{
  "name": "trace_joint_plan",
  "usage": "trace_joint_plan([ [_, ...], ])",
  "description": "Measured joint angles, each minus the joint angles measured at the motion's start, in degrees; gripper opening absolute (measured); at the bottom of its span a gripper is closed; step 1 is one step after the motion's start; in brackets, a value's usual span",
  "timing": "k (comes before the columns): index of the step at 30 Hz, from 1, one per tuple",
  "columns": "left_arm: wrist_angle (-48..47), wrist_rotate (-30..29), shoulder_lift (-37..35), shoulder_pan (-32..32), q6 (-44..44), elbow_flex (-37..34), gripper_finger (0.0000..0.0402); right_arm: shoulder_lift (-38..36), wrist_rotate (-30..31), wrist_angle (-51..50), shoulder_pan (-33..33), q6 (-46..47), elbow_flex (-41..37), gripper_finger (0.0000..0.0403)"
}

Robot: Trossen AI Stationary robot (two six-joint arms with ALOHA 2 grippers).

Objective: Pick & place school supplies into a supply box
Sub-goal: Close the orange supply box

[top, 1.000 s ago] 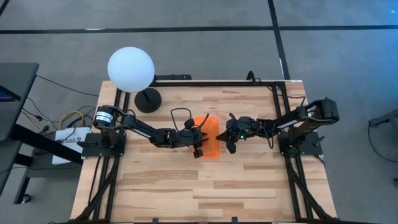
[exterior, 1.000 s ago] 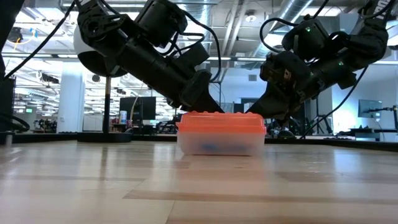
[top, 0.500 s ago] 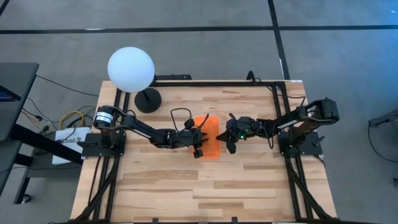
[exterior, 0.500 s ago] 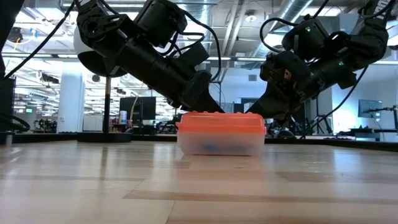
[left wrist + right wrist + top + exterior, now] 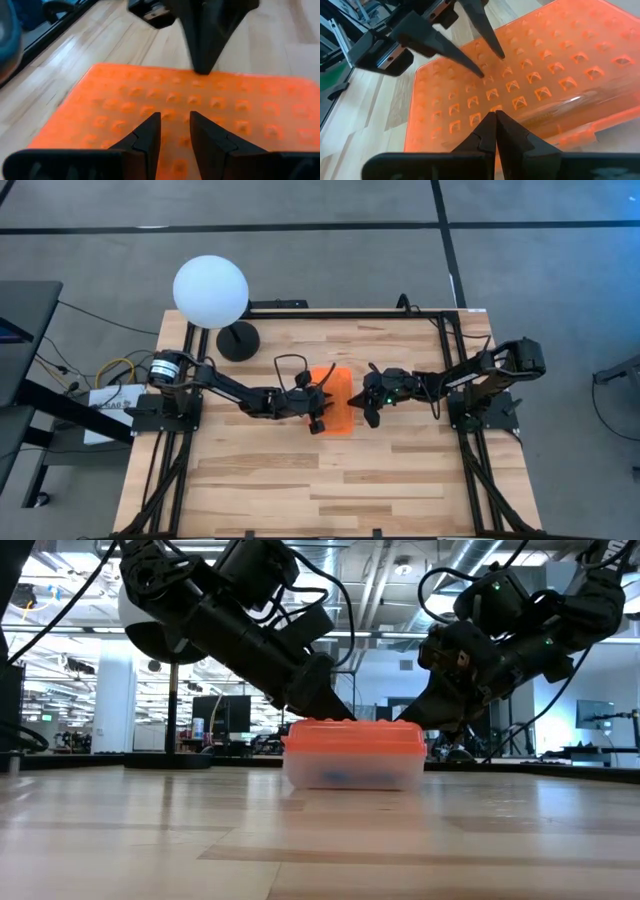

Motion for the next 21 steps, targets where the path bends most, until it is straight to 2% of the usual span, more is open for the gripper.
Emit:
trace_joint_plan([
  [14, -2.32, -4.66, -2.17, -2.42, 2.33, -0.02, 0.0097, 0.00, -0.31, 0.02, 0.02, -0.76, 0.00, 0.0008],
  [21, -2.83, -6.09, -7.55, -5.68, 7.55, 0.00, 0.0098, -3.49, -0.37, -1.61, 0.74, -5.90, -0.34, 0.0008],
])
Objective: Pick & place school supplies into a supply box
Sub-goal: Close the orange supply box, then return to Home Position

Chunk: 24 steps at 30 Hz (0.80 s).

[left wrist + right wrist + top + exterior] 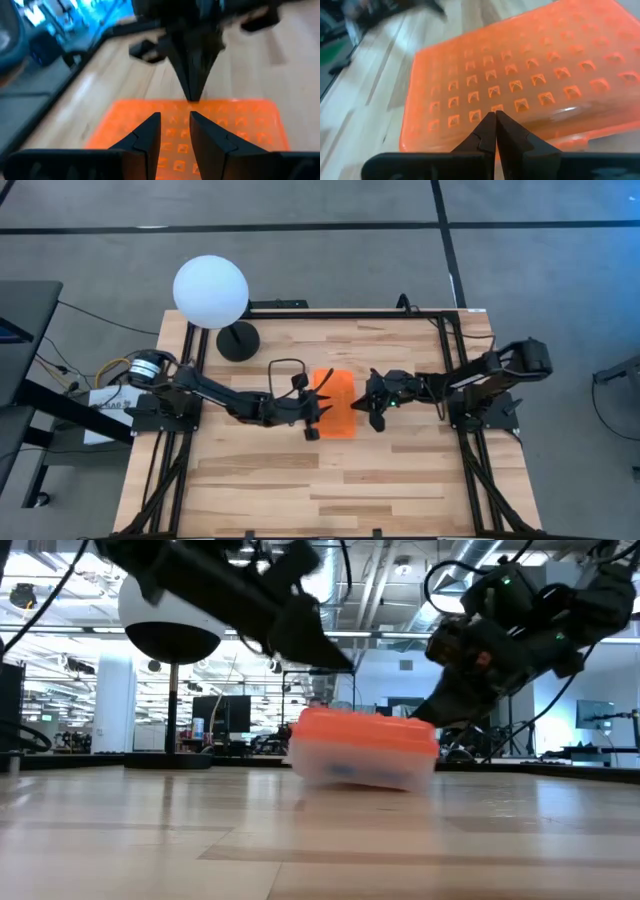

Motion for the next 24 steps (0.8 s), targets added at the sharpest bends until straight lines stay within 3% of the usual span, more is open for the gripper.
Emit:
trace_joint_plan([
  [5, -2.84, -2.88, -6.65, -3.19, 3.09, 0.01, 0.0098, -6.04, 2.26, -6.75, 2.32, -3.87, -0.20, 0.0008],
  [12, -5.57, -9.83, -14.14, -7.58, 2.27, -4.26, 0.0098, -11.92, 13.14, -8.95, 7.12, -7.05, -0.09, 0.0008],
  [15, -6.33, -13.52, -16.44, -9.28, 0.94, -7.12, 0.0098, -12.65, 14.37, -7.98, 8.81, -8.45, -0.01, 0.0008],
  [20, -5.63, -12.78, -20.08, -13.75, 1.44, -11.88, 0.0098, -15.17, 14.51, -5.81, 12.59, -17.47, -0.02, 0.0008],
  [24, -5.56, -21.69, -24.65, -19.82, 7.15, -12.33, 0.0098, -19.53, 16.22, -2.76, 15.84, -24.34, 0.06, 0.0008],
])
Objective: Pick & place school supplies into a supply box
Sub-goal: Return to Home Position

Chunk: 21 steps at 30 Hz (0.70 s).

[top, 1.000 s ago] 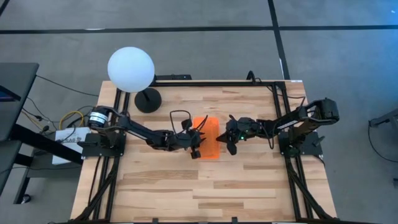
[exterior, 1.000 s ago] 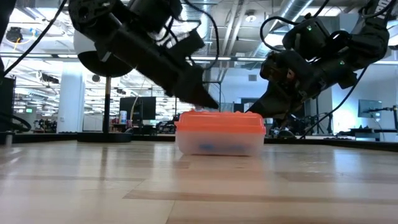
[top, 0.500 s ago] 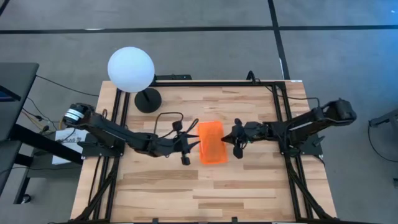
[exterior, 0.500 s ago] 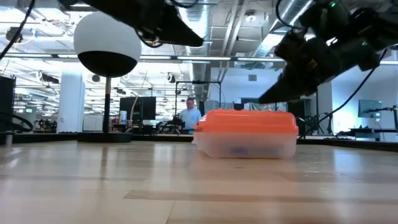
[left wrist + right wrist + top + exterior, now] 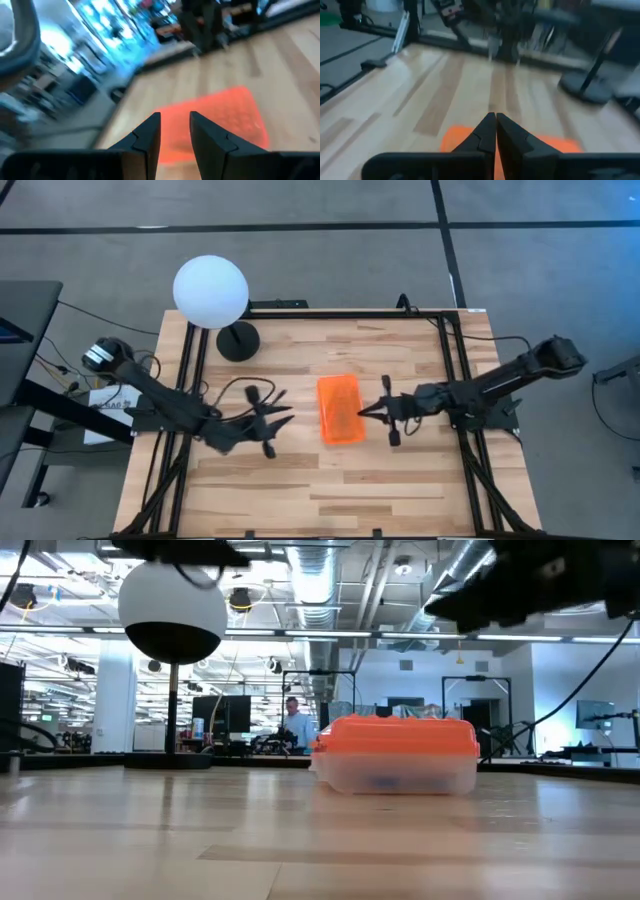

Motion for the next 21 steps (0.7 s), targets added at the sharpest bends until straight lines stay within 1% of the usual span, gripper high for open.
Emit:
trace_joint_plan([
  [2, 0.76, -5.57, -2.62, -3.34, 5.03, 0.02, 0.0098, -3.05, 2.38, -0.09, 0.38, -2.29, 0.00, 0.0008],
  [4, 0.72, -11.83, -5.14, -6.31, 8.07, 0.03, 0.0098, -6.55, 5.10, -0.90, -0.21, -2.67, 0.02, 0.0008],
  [5, 0.81, -15.97, -6.24, -7.44, 7.91, 0.05, 0.0098, -8.25, 5.77, -2.12, -0.85, -2.65, 0.02, 0.0008],
  [7, -2.74, -24.61, -8.95, -8.52, 2.52, 0.07, 0.0098, -11.39, 5.70, -5.91, -2.35, -2.67, 0.02, 0.0008],
  [8, -6.67, -25.71, -10.30, -8.63, -0.85, 0.11, 0.0098, -12.64, 5.60, -7.89, -3.09, -2.65, 0.02, 0.0008],
  [9, -11.38, -23.81, -11.60, -8.61, -3.80, 0.11, 0.0098, -13.74, 5.49, -9.76, -3.90, -2.65, 0.00, 0.0008],
  [10, -16.51, -19.66, -12.97, -8.60, -6.94, 0.02, 0.0098, -14.85, 5.34, -10.89, -4.74, -2.66, -0.47, 0.0008],
  [11, -19.66, -15.41, -14.39, -8.63, -9.81, -0.74, 0.0098, -15.81, 5.12, -11.08, -5.59, -2.67, -1.36, 0.0008],
  [12, -20.88, -12.88, -15.85, -8.48, -11.57, -2.05, 0.0098, -16.59, 4.57, -10.54, -6.59, -2.70, -2.49, 0.0008],
  [13, -20.49, -11.79, -17.44, -8.38, -12.79, -4.18, 0.0098, -17.43, 3.81, -9.62, -7.67, -2.72, -4.06, 0.0008],
  [15, -18.37, -12.63, -20.82, -8.20, -14.06, -9.50, 0.0098, -19.40, 1.71, -6.95, -9.95, -2.72, -7.55, 0.0008],
  [17, -12.36, -13.57, -24.92, -8.23, -13.96, -15.26, 0.0098, -21.20, -0.89, -1.57, -12.20, -2.73, -11.33, 0.0008],
  [19, -4.73, -12.55, -28.85, -8.12, -11.66, -21.10, 0.0098, -22.82, -3.52, 3.08, -14.43, -2.82, -15.14, 0.0008],
  [21, 2.89, -9.53, -32.42, -7.72, -7.95, -26.68, 0.0098, -24.33, -6.21, 7.02, -16.59, -2.82, -18.29, 0.0008],
])
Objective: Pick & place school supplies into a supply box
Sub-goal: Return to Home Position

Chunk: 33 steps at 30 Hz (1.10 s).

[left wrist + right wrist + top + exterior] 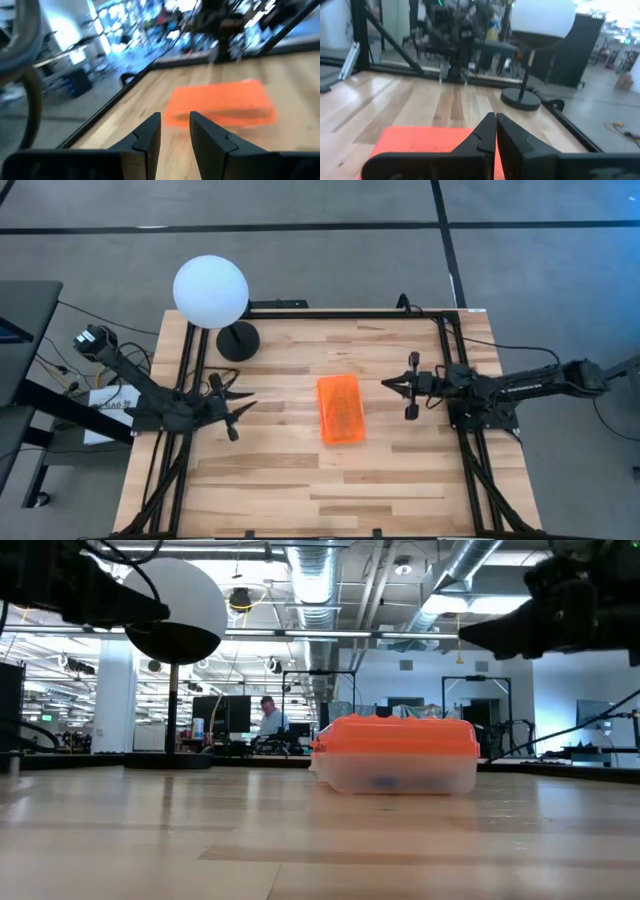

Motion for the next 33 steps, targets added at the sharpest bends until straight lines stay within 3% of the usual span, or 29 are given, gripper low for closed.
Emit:
trace_joint_plan([
  [5, 14.04, 7.09, -7.99, 0.59, 8.27, -9.76, 0.0098, -2.85, -5.97, -0.37, -4.45, 0.58, -3.00, 0.0008],
  [18, 5.64, 7.84, -17.42, -2.65, 12.80, -9.82, 0.0097, -7.01, -16.04, -3.06, -10.76, 2.08, -3.00, 0.0008],
  [24, 3.17, 5.83, -22.00, -10.98, 14.89, -9.84, 0.0097, -15.65, -13.81, -11.36, -5.82, 2.46, -3.00, 0.0002],
  [30, 2.06, -7.62, -24.60, -19.65, 16.68, -9.88, 0.0097, -27.34, -4.64, -22.97, 0.60, 0.15, -3.02, 0.0001],
  [33, 4.37, -7.93, -26.23, -20.82, 20.01, -9.91, 0.0097, -33.74, -3.11, -28.37, 2.19, -0.66, -3.02, 0.0001],
])
